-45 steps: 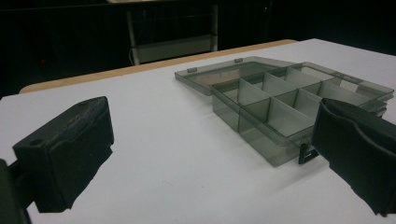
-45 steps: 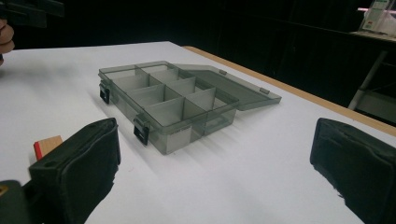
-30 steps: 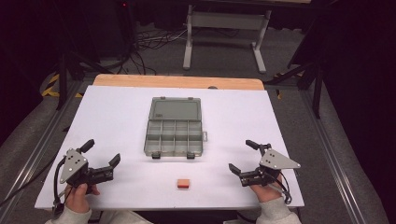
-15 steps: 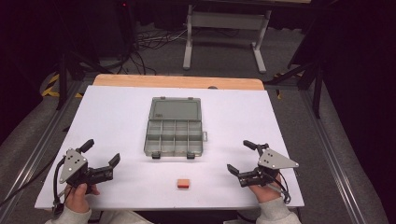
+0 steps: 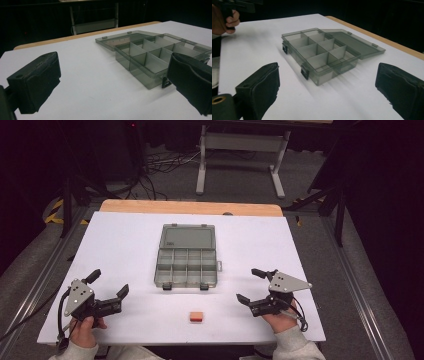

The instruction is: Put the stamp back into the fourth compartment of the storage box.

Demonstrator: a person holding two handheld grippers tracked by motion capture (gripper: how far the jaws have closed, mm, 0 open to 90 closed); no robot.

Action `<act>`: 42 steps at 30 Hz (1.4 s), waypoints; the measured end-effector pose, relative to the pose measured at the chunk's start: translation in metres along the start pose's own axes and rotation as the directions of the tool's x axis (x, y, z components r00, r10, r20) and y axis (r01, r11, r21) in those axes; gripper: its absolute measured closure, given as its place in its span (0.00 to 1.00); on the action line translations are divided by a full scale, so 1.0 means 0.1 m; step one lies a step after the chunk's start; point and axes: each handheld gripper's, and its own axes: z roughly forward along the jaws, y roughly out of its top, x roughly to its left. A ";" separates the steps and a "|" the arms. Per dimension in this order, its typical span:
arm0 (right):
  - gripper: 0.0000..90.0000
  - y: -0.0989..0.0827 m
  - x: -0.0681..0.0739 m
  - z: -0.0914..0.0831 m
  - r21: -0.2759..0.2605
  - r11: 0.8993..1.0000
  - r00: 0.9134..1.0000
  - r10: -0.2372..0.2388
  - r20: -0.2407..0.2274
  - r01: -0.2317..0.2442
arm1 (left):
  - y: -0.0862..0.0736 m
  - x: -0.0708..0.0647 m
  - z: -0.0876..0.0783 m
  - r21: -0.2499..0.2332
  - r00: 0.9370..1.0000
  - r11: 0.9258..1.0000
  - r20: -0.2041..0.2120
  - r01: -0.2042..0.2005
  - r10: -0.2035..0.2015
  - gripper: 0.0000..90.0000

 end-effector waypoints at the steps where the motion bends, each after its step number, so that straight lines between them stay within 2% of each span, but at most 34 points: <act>1: 0.08 0.02 0.01 0.02 0.009 1.000 1.000 -0.004 -0.008 0.004 | 0.00 0.00 0.00 0.002 1.000 1.000 0.000 -0.002 0.002 0.00; 8: 0.09 0.12 0.08 0.17 0.029 0.999 0.998 -0.017 -0.055 0.019 | -0.01 0.01 0.00 0.000 1.000 1.000 0.001 0.005 -0.005 0.00; 11: 0.11 0.19 0.10 0.26 0.036 0.999 0.995 -0.024 -0.099 0.028 | -0.01 0.01 0.00 0.004 1.000 1.000 0.001 0.002 -0.002 0.00; 19: 0.12 0.32 0.18 0.43 0.058 0.996 0.985 -0.057 -0.165 0.068 | -0.01 0.01 0.00 0.004 1.000 1.000 0.001 0.001 -0.001 0.00; 42: 0.12 0.57 0.31 0.80 0.096 0.988 0.964 -0.096 -0.246 0.122 | -0.01 0.01 -0.01 0.004 1.000 1.000 0.006 -0.005 0.005 0.00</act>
